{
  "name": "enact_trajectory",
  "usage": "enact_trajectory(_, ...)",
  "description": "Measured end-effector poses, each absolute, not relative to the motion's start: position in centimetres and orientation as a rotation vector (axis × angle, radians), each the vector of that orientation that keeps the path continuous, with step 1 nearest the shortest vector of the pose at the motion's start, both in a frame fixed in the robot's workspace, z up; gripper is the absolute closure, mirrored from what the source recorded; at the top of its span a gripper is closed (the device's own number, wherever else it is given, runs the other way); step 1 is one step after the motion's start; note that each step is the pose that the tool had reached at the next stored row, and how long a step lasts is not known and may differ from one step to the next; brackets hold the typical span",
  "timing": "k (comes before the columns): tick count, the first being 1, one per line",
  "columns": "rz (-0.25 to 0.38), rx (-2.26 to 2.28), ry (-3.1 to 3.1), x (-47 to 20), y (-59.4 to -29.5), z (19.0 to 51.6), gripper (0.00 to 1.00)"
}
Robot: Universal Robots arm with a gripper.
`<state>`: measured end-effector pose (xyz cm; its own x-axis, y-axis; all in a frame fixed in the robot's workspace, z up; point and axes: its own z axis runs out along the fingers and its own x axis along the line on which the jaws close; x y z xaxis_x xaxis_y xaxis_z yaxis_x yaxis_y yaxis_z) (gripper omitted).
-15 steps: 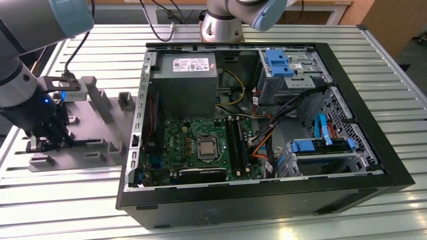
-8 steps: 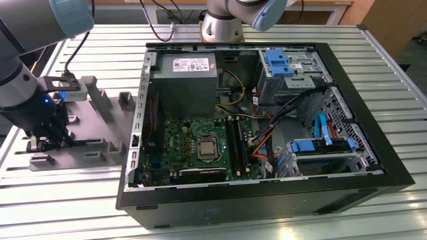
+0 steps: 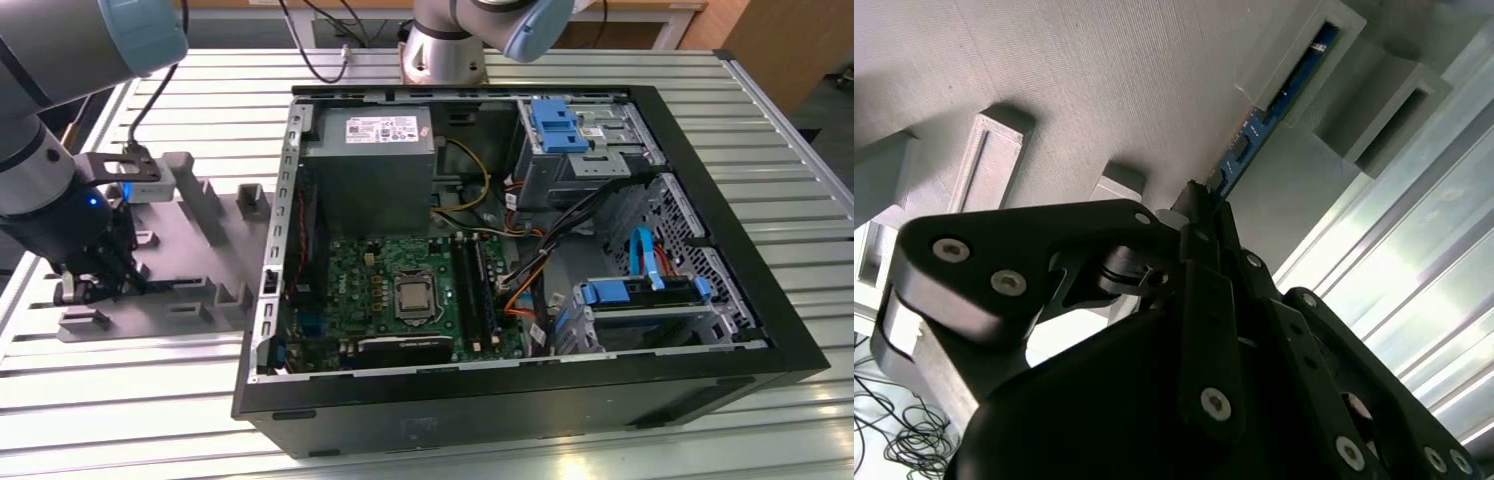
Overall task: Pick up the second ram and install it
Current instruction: 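Pick up the second ram and move it above second insertion slot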
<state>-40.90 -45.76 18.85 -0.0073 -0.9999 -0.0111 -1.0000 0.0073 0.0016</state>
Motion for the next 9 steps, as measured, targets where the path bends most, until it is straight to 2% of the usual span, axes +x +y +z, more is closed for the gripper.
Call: enact_trajectory(9, 0.014, -2.209, 2.225, -40.9, -45.76, 19.31, 0.86)
